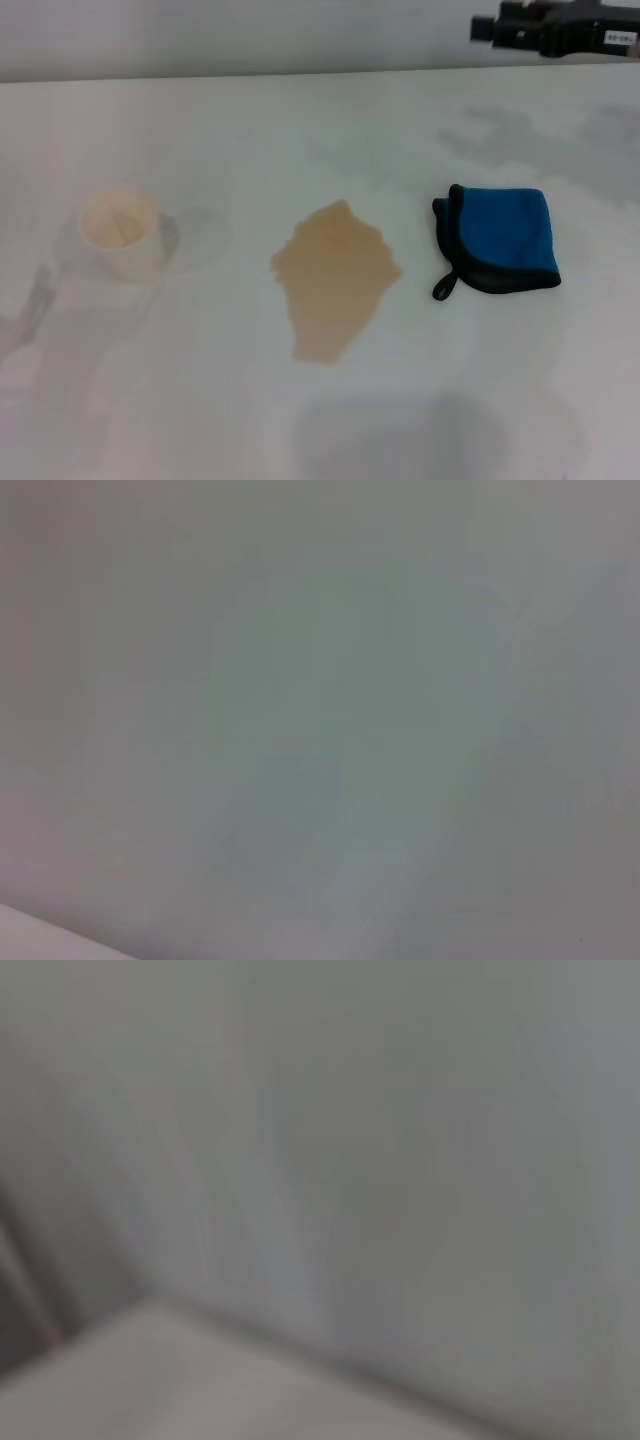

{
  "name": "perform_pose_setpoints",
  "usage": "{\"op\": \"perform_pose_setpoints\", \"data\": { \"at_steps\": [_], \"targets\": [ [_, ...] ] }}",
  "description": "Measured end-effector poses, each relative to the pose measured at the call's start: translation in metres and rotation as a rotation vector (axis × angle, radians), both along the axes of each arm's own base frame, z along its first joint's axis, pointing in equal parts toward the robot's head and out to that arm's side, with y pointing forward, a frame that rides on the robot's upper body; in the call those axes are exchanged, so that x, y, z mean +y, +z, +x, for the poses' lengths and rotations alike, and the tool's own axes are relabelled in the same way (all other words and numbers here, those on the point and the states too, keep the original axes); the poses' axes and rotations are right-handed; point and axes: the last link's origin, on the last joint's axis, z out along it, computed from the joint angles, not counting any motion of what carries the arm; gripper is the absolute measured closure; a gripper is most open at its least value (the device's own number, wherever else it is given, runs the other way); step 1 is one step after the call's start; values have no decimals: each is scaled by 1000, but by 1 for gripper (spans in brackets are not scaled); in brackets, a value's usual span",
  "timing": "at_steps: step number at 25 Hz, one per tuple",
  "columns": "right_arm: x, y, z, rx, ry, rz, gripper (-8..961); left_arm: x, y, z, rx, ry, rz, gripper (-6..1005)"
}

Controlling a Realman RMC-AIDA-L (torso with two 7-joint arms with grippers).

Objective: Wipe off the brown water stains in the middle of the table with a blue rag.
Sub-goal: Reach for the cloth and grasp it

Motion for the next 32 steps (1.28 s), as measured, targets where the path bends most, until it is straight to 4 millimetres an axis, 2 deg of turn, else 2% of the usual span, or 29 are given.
{"op": "perform_pose_setpoints", "data": {
  "at_steps": [3, 4, 8, 14, 15, 20, 25, 32],
  "targets": [
    [13, -6, -14, -171, -37, -178, 231, 1, -1, 0, 2, 4, -2, 123],
    [13, -6, -14, -171, -37, -178, 233, 2, -1, 0, 2, 3, -3, 123],
    [23, -9, -30, -358, -72, -290, 239, 3, 2, -1, 1, 9, 12, 123],
    [26, -15, -49, -614, -106, -413, 247, 4, 5, -4, 10, 35, 45, 123],
    [25, -21, -50, -679, -117, -441, 249, 4, 5, -4, 25, 36, 46, 123],
    [20, -38, -43, -771, -165, -473, 256, 5, 4, -6, 48, 45, 43, 123],
    [9, -70, -37, -919, -181, -509, 263, 6, 4, -8, 54, 54, 39, 123],
    [8, -86, -43, -976, -146, -513, 273, 6, 4, -9, 57, 61, 34, 123]
  ]
}}
